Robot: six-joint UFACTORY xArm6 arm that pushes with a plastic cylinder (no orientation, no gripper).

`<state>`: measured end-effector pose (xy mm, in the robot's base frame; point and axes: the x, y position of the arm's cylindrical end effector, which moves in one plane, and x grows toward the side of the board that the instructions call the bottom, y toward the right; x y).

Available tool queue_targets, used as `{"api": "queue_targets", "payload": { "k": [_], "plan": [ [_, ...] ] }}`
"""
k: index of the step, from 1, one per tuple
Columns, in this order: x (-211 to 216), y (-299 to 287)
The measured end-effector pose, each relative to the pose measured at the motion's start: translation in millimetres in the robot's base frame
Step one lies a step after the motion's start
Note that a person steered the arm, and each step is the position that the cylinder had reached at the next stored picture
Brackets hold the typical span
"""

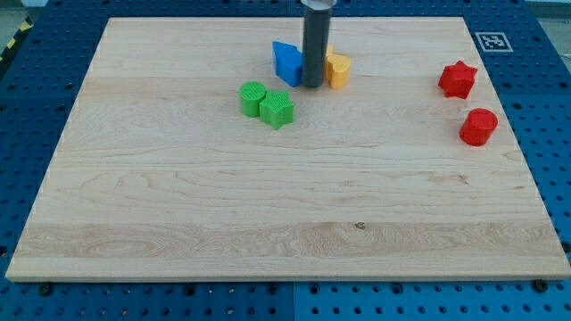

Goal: Nudge the blue cube with the blue triangle a bit up

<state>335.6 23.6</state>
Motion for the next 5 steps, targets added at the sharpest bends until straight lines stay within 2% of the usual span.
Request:
{"api": "queue_targets", "payload": {
  "k": [2, 5],
  "plan": [
    [-37, -32],
    [-43, -33]
  ]
}}
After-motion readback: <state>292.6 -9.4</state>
